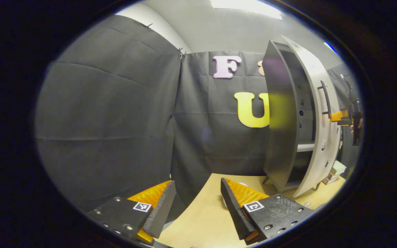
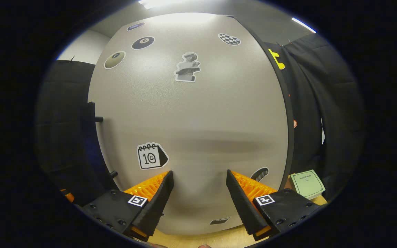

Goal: Open the cabinet door with the right hand, grasp the bottle in the cabinet with the left hand and place it on the coaster, then close the cabinet door with the right hand.

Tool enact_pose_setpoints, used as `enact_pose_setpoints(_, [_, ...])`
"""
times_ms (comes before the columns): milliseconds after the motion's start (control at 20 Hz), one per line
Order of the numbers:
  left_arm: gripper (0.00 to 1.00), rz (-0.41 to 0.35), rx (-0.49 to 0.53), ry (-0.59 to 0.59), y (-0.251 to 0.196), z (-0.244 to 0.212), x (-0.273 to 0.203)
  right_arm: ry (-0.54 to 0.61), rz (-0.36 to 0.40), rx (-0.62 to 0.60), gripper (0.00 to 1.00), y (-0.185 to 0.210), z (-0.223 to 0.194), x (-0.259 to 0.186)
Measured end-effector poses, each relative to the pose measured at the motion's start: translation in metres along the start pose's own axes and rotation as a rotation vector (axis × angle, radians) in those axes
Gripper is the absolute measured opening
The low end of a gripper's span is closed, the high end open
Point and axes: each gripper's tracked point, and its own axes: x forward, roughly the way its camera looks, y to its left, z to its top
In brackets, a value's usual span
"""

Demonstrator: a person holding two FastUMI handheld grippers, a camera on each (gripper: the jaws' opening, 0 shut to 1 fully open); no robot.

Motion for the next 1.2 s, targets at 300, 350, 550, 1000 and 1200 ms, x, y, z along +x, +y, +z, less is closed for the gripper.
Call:
enact_pose_setpoints(300, [0.81,0.028,-0.004,0.019,0.014,-0.003,-0.012,-0.005,0.013,0.012,0.98,0.011,-0.003,0.019])
enact_pose_setpoints(350, [0.8,0.032,0.0,0.02,0.015,-0.003,-0.015,-0.009,0.013,0.016,0.98,0.013,-0.003,0.022])
enact_pose_setpoints(550, [0.8,0.04,0.001,0.01,0.009,0.003,-0.028,-0.023,-0.007,0.008,0.97,0.013,-0.005,0.025])
enact_pose_setpoints(1000, [0.8,0.025,0.009,-0.005,-0.036,0.027,-0.037,-0.045,0.045,0.001,0.98,-0.001,0.017,-0.015])
enact_pose_setpoints(1200, [0.8,-0.015,-0.003,-0.026,-0.072,0.045,-0.034,-0.065,0.039,-0.044,0.98,-0.034,0.031,-0.058])
